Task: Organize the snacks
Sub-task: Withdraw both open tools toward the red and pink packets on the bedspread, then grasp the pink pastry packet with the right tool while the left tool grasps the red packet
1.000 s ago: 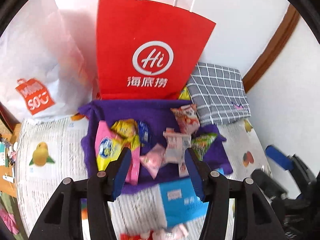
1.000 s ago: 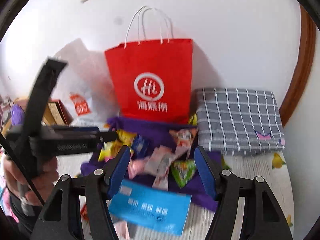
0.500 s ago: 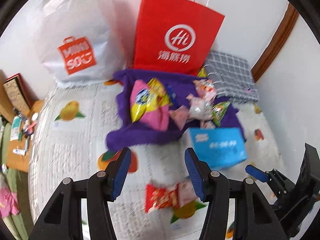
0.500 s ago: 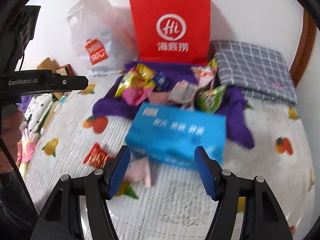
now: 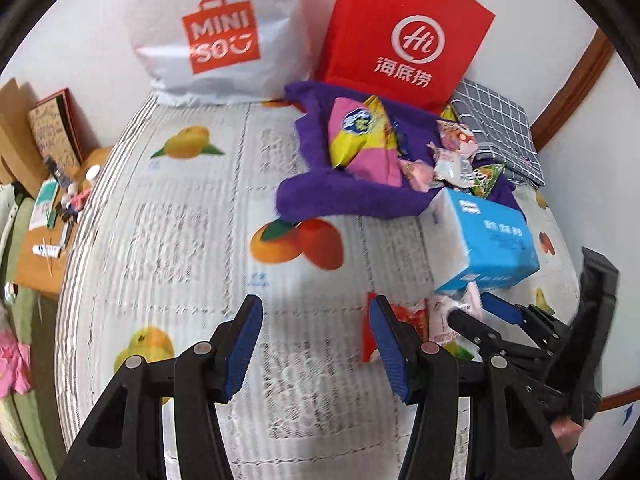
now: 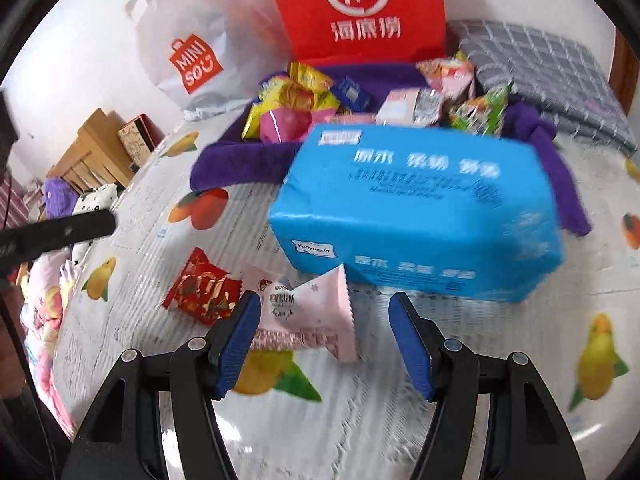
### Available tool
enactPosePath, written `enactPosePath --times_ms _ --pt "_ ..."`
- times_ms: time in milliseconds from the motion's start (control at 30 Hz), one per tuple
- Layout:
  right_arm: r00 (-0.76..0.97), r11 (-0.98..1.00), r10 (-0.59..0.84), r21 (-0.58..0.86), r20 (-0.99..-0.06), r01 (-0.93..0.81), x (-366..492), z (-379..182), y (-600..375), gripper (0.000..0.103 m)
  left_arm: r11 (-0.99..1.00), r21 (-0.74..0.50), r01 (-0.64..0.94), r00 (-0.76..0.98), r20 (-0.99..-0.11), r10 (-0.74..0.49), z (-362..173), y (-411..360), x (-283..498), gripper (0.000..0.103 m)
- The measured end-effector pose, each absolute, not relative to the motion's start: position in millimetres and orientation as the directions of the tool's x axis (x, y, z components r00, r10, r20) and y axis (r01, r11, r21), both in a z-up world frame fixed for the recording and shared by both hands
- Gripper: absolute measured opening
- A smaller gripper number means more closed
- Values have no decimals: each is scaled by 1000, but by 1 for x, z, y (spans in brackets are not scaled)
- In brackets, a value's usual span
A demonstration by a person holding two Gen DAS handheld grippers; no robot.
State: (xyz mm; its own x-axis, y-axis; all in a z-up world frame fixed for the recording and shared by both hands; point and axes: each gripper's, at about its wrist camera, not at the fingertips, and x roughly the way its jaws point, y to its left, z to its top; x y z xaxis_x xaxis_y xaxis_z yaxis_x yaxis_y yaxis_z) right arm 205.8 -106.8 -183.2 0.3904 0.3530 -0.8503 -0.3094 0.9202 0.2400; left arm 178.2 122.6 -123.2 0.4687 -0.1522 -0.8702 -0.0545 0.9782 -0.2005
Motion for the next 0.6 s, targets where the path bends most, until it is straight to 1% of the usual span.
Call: enactPosePath --times_ms 133,200,233,267,300,533,600 --pt "430 923 332 196 -840 -332 201 -189 -95 69 973 -222 -66 466 -869 -167 -131 132 173 53" --pt "461 932 297 150 -836 -329 197 -190 -88 66 970 -233 -70 463 -869 -175 -135 134 171 53" --pt "466 933 293 141 -835 -332 196 -190 -87 63 969 -237 -71 462 -869 -178 -136 134 171 53" --pt "471 929 298 138 -830 -344 194 -190 -85 55 968 -243 -71 460 -869 -184 -138 133 171 53" --pt "467 922 315 150 -826 -356 193 -190 -85 42 967 -247 -69 457 -869 -190 -140 132 171 53" --pt "470 919 348 197 -811 -341 187 -186 -99 39 969 -243 -40 445 -873 -201 -145 116 167 53" --pt "489 926 336 187 -805 -328 181 -183 -112 39 968 -248 -30 438 -874 -210 -149 110 167 53"
